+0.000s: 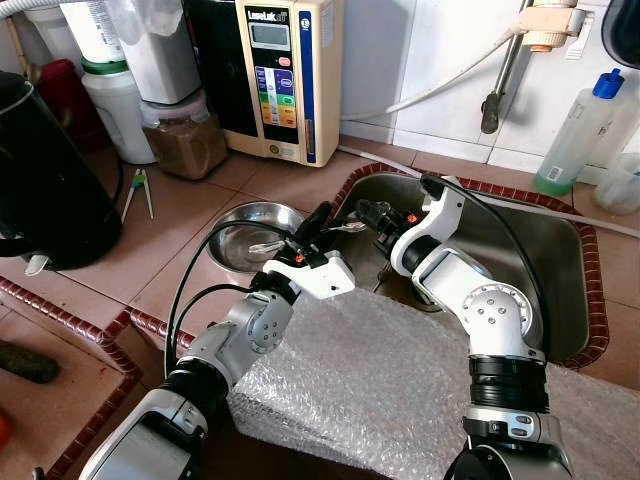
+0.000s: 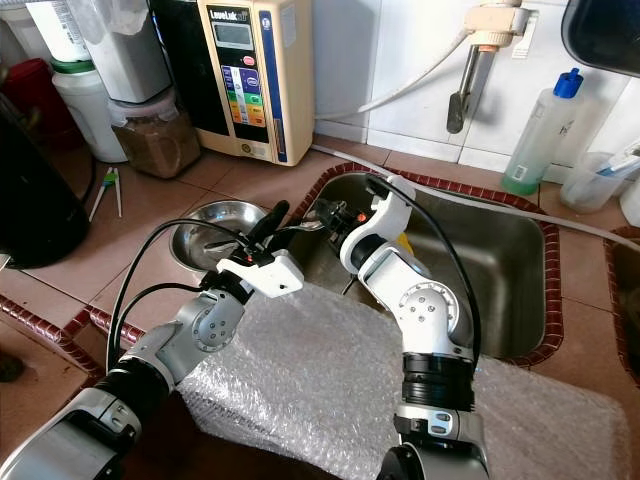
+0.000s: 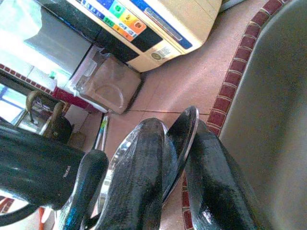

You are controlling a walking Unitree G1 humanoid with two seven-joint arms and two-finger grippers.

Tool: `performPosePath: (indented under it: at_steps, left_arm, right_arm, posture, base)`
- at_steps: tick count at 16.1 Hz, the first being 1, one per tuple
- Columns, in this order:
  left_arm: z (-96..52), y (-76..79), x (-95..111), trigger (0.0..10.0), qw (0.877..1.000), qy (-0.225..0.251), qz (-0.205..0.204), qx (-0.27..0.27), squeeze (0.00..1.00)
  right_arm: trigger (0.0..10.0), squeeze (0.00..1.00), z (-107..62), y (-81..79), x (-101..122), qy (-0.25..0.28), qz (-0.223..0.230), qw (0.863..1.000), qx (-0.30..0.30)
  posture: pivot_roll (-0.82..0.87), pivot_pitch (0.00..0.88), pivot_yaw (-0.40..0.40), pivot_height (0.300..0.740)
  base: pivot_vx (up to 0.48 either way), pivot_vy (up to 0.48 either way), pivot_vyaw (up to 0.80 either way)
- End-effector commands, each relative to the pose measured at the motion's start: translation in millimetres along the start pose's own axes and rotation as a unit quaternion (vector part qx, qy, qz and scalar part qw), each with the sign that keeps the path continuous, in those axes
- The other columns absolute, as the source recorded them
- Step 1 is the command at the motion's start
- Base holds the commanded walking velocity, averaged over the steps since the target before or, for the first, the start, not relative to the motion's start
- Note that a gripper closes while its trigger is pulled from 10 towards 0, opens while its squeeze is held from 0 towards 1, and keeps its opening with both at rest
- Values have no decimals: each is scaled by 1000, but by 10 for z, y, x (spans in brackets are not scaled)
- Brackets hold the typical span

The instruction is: Kitchen organization

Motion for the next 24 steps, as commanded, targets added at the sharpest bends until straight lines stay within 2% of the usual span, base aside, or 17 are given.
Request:
performPosePath:
  at_steps: [1,6,7,8,9,10,11,15,21,22,24]
  left_arm:
    - [83,-114,62,0,1000,17,2,19,0]
    - [89,-107,61,0,1000,20,-11,8,0]
    - [90,-92,71,549,1000,22,-23,1,0]
    - [97,35,128,10000,996,26,-76,-51,122]
    - [99,57,149,10000,994,29,-90,-60,271]
    - [103,72,185,10000,991,36,-105,-70,518]
    - [117,45,281,10000,987,60,-121,-82,1000]
    - [81,38,356,10000,980,80,-141,-116,1000]
    - [-33,18,373,10000,974,97,-140,-152,1000]
    - [-51,9,378,10000,972,97,-144,-156,1000]
    - [-84,-11,369,10000,968,85,-177,-159,1000]
  right_arm:
    - [0,0,-12,100,13,-1,3,1000,-26]
    - [0,0,1,101,36,8,12,1000,-28]
    - [0,0,1,105,55,15,13,999,-30]
    - [0,0,-5,159,147,43,10,998,-52]
    - [0,0,-8,178,181,53,13,997,-59]
    - [0,0,-9,188,206,59,18,996,-63]
    - [0,0,-8,192,254,67,21,996,-63]
    - [0,0,-17,243,300,77,25,994,-76]
    - [0,0,-34,363,384,102,28,988,-111]
    - [0,0,-48,407,419,113,25,986,-124]
    - [0,0,-135,578,556,155,3,972,-174]
  posture:
    - [-68,0,70,740]
    - [-66,0,76,740]
    - [-66,0,76,740]
    - [-61,0,66,740]
    - [-61,0,66,740]
    - [-61,0,66,740]
    - [-60,0,64,740]
    - [-56,0,64,740]
    - [-54,0,65,740]
    - [-55,0,66,740]
    - [-54,2,66,740]
  base:
    - [0,0,0]
    - [0,0,0]
    - [0,0,0]
    - [0,0,0]
    - [0,0,0]
    - [0,0,0]
    - [0,0,0]
    - [0,0,0]
    - [0,0,0]
    - [0,0,0]
    - [0,0,0]
Point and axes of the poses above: a point about 5 cm out from each wrist's last joint towards the gripper, its own z axis pointing out of the wrist towards the gripper, its own x axis along the axis of the wrist's last joint, y = z × x, the point moved 3 cm from there along z, pointing out of the wrist towards the gripper, and after that the axes turned 3 degrees about -z, right-handed, at the moved point
